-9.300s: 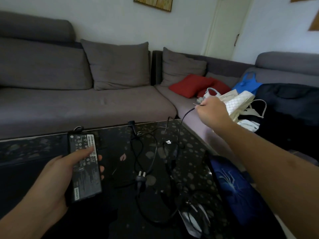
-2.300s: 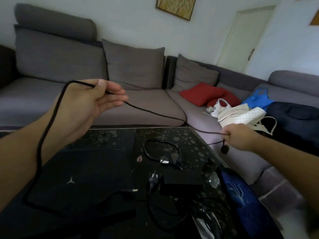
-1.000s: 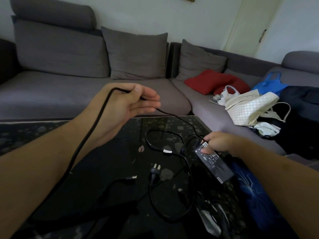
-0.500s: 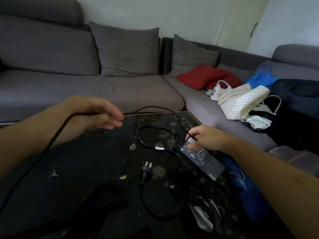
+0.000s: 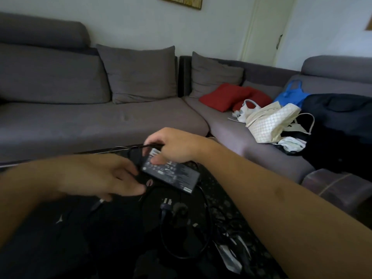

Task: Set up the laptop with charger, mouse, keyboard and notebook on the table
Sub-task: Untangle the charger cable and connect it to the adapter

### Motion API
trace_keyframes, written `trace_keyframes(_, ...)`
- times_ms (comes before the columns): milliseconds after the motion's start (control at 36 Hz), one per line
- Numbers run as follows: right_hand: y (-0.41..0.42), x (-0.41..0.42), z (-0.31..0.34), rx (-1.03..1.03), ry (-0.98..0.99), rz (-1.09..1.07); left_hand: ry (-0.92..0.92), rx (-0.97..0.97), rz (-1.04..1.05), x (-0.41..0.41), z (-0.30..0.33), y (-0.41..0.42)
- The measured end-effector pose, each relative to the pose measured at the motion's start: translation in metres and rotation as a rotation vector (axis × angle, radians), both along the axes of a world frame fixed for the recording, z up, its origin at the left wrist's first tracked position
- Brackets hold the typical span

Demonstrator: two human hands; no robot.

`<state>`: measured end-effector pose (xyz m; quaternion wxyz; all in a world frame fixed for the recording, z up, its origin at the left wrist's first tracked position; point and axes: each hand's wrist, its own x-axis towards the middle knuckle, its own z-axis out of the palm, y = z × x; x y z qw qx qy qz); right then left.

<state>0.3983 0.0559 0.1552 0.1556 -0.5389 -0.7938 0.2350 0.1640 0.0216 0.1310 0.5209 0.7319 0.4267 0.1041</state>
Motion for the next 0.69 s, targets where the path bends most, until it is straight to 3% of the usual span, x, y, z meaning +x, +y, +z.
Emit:
trace_keyframes(167,0.013,-0.028,-0.020,-0.123,0.205,0.088,-0.696,-0.405,0.385,0.038,-0.037,-0.008)
trace_keyframes(278,0.011,-0.020,-0.042,-0.250,0.592,0.106,-0.748,-0.430,0.517,0.047,-0.057,-0.006)
trace_keyframes(361,0.014,0.015,-0.052,-0.094,0.819,-0.138,-0.771,-0.440,0.572,0.048,-0.064,-0.002)
trace_keyframes(389,0.019,0.033,-0.061,0.061,0.755,-0.264,-0.792,-0.454,0.595,0.047,-0.065,0.000)
trace_keyframes(444,0.018,0.072,-0.081,0.313,0.409,-0.487,-0.860,-0.475,0.637,0.045,-0.066,0.004)
trace_keyframes(500,0.004,0.100,-0.099,0.232,0.014,-0.487,-0.920,-0.488,0.662,0.044,-0.064,0.006)
trace_keyframes(556,-0.012,0.115,-0.116,0.065,-0.296,-0.291,-0.961,-0.499,0.673,0.044,-0.060,0.007)
trace_keyframes(611,-0.019,0.119,-0.134,-0.012,-0.385,-0.223,-1.004,-0.518,0.680,0.044,-0.057,0.006)
trace_keyframes(694,-0.010,0.123,-0.153,0.069,-0.347,-0.323,-1.054,-0.555,0.713,0.043,-0.055,0.007)
